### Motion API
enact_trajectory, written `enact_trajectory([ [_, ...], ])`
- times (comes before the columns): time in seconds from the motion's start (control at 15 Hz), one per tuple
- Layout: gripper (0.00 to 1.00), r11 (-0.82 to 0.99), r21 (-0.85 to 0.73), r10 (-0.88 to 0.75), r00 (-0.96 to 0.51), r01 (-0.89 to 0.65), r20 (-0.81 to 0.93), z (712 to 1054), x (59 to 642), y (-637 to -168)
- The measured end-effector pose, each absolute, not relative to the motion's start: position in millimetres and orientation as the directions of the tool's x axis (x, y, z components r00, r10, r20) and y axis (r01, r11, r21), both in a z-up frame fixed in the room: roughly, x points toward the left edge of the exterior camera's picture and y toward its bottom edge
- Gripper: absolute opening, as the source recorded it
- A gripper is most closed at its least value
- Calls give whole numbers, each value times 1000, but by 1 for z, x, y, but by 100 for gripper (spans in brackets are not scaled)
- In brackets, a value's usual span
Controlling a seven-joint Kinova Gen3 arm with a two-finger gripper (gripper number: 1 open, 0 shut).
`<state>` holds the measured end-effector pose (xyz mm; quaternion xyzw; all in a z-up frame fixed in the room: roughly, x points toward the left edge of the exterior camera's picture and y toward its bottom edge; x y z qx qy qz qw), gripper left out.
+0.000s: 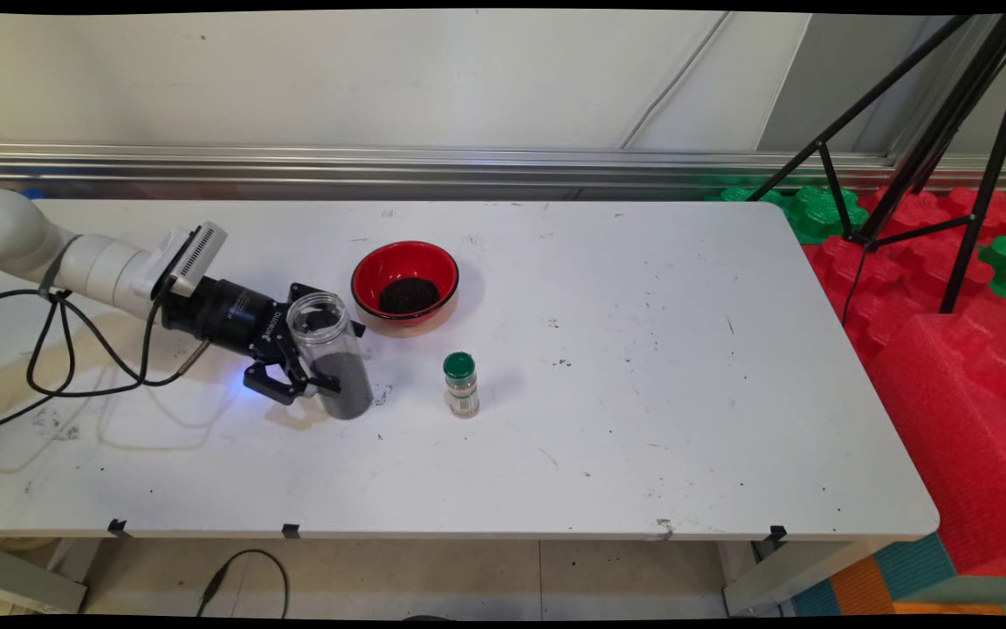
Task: Pick up the black seasoning powder from the table
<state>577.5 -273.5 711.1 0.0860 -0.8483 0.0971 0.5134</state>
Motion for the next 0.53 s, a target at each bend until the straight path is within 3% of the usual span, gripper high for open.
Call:
enact_trajectory([
  [0.53,100,966,-77,-42,-447,-246,894,710,572,-274],
])
